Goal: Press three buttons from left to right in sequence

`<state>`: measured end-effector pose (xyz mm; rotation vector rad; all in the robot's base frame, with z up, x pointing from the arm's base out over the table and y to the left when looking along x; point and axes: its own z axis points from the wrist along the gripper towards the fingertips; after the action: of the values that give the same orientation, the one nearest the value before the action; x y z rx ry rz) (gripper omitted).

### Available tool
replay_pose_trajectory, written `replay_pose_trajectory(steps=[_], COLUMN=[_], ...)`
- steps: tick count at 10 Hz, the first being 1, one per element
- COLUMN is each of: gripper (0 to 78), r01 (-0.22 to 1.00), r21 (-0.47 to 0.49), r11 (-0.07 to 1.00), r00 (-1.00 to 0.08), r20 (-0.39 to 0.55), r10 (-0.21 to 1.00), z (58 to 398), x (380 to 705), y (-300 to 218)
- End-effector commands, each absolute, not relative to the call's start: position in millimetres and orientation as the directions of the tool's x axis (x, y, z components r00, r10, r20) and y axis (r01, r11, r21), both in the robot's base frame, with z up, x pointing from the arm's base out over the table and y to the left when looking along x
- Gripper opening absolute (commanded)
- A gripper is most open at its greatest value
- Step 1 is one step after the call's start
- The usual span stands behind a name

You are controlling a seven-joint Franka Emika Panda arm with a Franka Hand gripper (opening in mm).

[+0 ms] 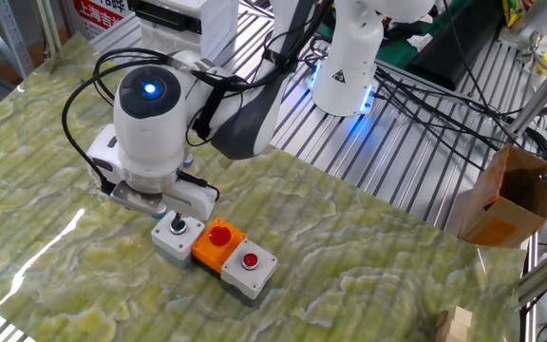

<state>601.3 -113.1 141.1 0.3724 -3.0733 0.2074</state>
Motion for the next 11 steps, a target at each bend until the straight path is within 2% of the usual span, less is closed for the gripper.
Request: replay_pose_trajectory(steps=[1, 3, 7, 9, 11], gripper=[77.4, 77.4, 77.4, 77.4, 77.4], r01=[-0.24, -0.238, -0.214, -0.206, -0.211], r21=[-0.129, -0.124, -0.124, -0.124, -0.11], r11=[0.962, 0.963, 0.969, 0.971, 0.971], r00=[-0.971, -0.971, -0.975, -0.977, -0.976], r20=[0.054, 0.055, 0.083, 0.084, 0.08], r10=[-0.234, -0.233, -0.205, -0.197, -0.202], z=[120, 128, 197, 214, 214], x=[598, 597, 587, 582, 583], y=[-110, -111, -99, -96, -94])
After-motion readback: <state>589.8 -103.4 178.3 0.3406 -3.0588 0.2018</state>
